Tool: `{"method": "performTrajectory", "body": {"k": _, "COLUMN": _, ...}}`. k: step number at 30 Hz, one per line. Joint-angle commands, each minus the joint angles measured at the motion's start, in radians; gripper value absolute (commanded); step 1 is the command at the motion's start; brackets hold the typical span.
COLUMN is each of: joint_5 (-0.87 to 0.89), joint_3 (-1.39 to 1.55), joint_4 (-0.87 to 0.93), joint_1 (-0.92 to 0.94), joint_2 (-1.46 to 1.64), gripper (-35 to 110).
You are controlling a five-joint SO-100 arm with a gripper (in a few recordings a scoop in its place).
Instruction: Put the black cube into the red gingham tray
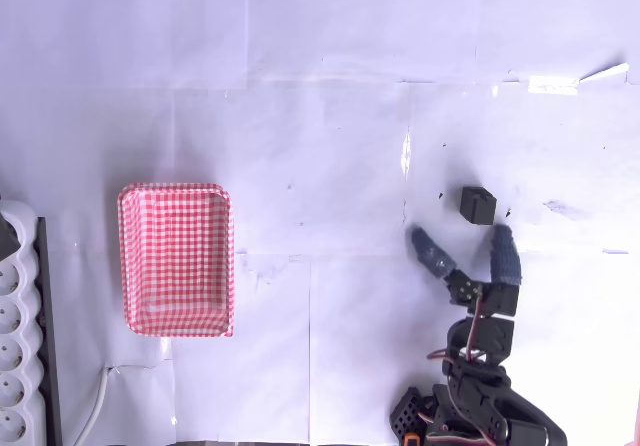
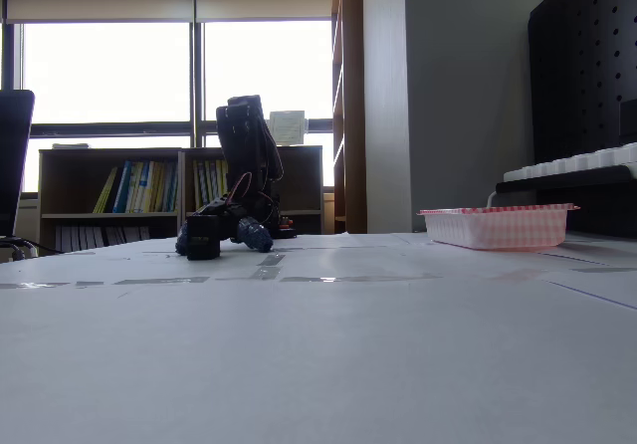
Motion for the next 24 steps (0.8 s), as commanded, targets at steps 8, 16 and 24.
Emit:
{"method": "performTrajectory", "body": {"k": 8, "joint_5": 0.003, "joint_3": 0.196, "joint_4": -0.035, "joint_1": -0.026, "joint_2": 0.101, "gripper": 53}}
{"method": "performTrajectory", "body": {"k": 16, "joint_5": -0.003, "joint_3": 0.288, "joint_4": -0.052, "joint_1": -0.035, "joint_2": 0.166, "gripper": 53}}
{"method": "performTrajectory", "body": {"k": 24, "joint_5": -0.032, "joint_3": 0.310, "joint_4": -0.117, "joint_1": -0.038, "joint_2": 0.213, "gripper": 52}}
